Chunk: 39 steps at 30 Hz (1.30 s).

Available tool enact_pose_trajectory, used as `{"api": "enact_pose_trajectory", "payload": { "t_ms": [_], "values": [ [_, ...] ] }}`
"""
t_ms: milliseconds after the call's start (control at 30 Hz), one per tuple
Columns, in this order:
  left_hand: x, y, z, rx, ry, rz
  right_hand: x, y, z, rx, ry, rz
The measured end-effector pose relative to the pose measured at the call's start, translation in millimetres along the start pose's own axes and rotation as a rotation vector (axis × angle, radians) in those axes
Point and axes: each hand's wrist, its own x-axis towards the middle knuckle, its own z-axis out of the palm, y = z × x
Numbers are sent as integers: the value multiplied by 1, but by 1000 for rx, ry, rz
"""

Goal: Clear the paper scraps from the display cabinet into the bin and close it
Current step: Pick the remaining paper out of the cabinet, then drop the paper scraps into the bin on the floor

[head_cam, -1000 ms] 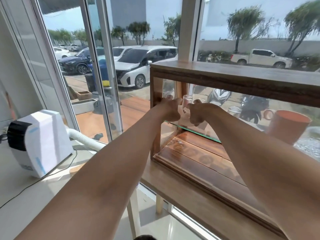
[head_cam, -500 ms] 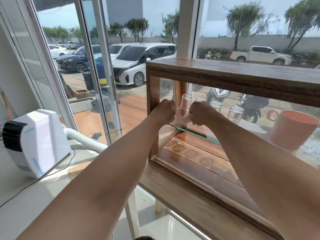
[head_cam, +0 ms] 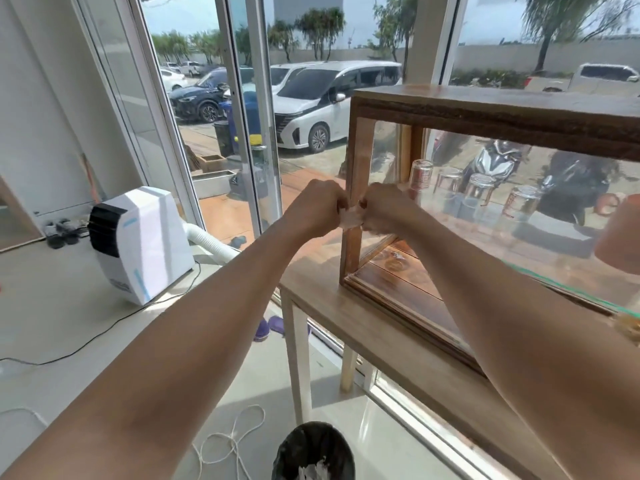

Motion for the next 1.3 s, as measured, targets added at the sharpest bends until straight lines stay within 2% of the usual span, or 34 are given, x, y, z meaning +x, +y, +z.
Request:
{"api": "enact_pose_trajectory", "payload": {
  "t_ms": [233, 467, 767, 933, 1300],
  "values": [
    [-57, -60, 1, -13, -58, -199, -9, -53, 64, 98, -103, -78],
    [-119, -110, 52, -126, -159, -445, -23, -64, 158, 183, -293, -40],
    [-214, -164, 177, -172, -432, -701, -44, -57, 308, 207, -453, -25],
    [-270, -189, 256, -201, -487, -751, -63, -27, 411, 159, -553, 56],
    [-348, -223, 438, -330, -653, -977, -100, 56, 591, 105, -758, 253]
  ]
}}
